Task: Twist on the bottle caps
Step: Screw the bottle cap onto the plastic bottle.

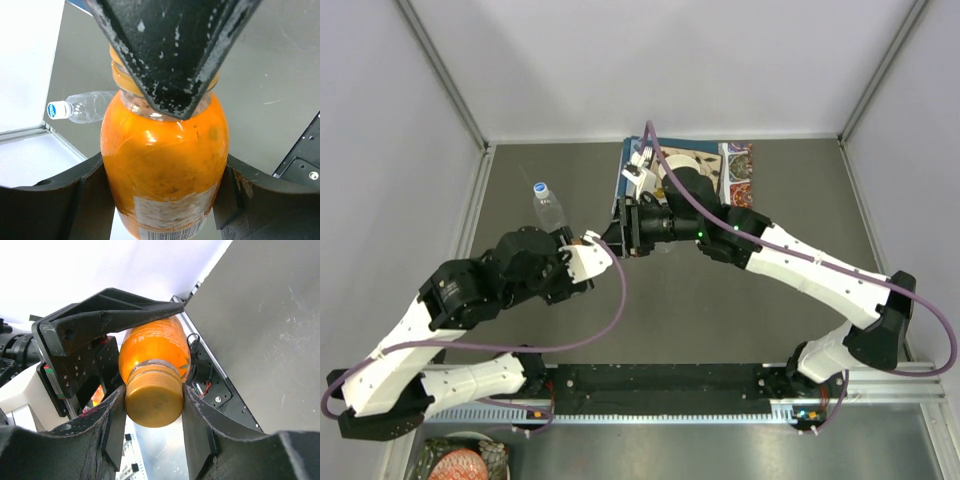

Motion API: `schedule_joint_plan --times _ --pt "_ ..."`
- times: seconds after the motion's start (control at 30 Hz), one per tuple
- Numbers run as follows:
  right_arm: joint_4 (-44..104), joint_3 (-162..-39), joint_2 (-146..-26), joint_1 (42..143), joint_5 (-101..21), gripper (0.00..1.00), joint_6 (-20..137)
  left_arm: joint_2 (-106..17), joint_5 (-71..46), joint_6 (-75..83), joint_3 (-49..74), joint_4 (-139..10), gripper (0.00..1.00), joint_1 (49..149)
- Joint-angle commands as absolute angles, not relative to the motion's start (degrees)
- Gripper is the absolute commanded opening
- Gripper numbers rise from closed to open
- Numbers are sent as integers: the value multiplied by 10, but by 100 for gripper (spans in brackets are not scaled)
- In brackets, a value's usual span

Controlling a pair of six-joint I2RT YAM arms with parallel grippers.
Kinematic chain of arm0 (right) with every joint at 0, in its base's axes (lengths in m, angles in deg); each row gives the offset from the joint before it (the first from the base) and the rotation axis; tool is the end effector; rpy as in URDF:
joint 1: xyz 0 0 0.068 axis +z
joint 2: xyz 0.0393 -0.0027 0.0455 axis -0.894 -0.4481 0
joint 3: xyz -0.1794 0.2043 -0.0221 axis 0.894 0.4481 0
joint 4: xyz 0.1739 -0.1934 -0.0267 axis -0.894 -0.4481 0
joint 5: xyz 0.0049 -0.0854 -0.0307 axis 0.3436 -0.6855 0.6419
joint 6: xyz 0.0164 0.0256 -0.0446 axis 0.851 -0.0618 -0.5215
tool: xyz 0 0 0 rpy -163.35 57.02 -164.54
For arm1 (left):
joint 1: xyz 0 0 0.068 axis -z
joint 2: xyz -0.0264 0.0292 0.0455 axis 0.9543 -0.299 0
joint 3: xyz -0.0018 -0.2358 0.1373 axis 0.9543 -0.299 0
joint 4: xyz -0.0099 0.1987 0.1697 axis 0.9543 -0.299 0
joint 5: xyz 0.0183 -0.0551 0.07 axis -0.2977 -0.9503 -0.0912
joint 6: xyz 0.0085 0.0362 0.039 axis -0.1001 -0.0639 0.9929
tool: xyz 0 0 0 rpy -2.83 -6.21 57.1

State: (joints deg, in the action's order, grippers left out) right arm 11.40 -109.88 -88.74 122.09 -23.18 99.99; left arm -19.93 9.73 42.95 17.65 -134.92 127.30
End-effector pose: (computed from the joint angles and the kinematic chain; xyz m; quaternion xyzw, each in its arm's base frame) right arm 0.1628 0.2958 0.4094 -0.1941 0.7746 0.5643 0.2095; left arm 0.0815 -0.1000 0.4091 0.5582 0.7160 0.0141 0.4190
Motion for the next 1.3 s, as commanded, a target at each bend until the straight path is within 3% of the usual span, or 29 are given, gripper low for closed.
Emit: schedule_joint_plan --times 0.0,0.3,0.63,0.83,0.93,1.27 --pt "156 -1131 -920 1265 -167 46 1030 -220 17 364 186 -1005 13 1285" --pt "76 -1180 -914 1264 -230 61 966 -207 -6 325 164 -1004 12 1269" --pt "-3 -1230 -894 1250 -302 69 899 -180 -21 310 143 -1002 12 1248" --pt "-21 -1239 -876 1229 -329 85 866 -167 -32 301 142 -1001 12 1234" --pt "-38 -1258 -867 1222 -342 99 846 -161 -34 299 138 -1002 12 1227" --pt "-135 -1344 -824 1220 -384 99 770 -140 -40 283 112 -1002 12 1203"
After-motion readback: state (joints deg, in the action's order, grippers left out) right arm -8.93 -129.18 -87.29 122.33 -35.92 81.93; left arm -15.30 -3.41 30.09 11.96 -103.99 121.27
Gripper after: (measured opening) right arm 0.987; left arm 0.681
